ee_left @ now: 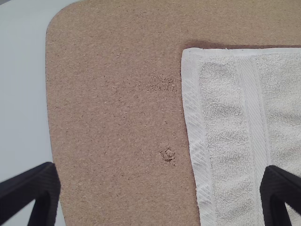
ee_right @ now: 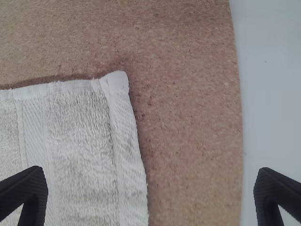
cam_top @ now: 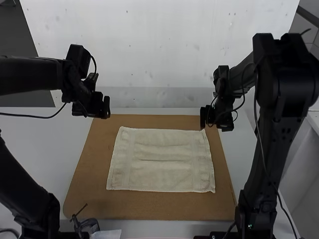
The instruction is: Fold the towel.
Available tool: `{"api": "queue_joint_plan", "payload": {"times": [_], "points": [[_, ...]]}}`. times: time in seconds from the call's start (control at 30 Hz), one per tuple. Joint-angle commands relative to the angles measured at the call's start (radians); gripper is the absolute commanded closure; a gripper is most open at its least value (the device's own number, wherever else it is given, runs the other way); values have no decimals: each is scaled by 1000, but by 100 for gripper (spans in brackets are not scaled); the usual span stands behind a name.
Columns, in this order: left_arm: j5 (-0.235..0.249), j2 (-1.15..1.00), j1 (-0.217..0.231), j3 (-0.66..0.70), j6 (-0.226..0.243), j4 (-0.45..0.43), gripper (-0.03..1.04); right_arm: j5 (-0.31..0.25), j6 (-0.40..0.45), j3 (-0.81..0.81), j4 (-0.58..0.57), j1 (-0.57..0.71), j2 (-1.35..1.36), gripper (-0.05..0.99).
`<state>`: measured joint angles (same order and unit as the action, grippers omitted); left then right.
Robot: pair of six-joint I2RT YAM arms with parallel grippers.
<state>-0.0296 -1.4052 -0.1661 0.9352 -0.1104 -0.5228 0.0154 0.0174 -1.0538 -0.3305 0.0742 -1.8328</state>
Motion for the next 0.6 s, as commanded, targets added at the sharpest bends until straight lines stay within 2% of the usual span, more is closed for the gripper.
{"api": "queue_joint_plan", "payload": {"times": [0.0, 0.07, 0.13, 0.43, 0.5, 0.57], "points": [[-4, -21, -7, 42, -3, 15, 6, 37, -5, -104, -5, -7, -103, -2], [-6, -32, -9, 43, -2, 21, 6, 41, -4, -160, -35, -5, -163, -1], [-9, -38, -7, 47, -2, 26, 6, 69, -2, -210, -71, -1, -214, -1], [-32, -66, 5, 51, 0, 33, 6, 69, 16, -299, -119, 36, -319, 6], [-33, -77, 5, 51, -2, 38, 6, 64, 27, -305, -122, 47, -336, 19], [-33, -95, 4, 51, -3, 46, 6, 46, 35, -307, -122, 53, -350, 39]]}}
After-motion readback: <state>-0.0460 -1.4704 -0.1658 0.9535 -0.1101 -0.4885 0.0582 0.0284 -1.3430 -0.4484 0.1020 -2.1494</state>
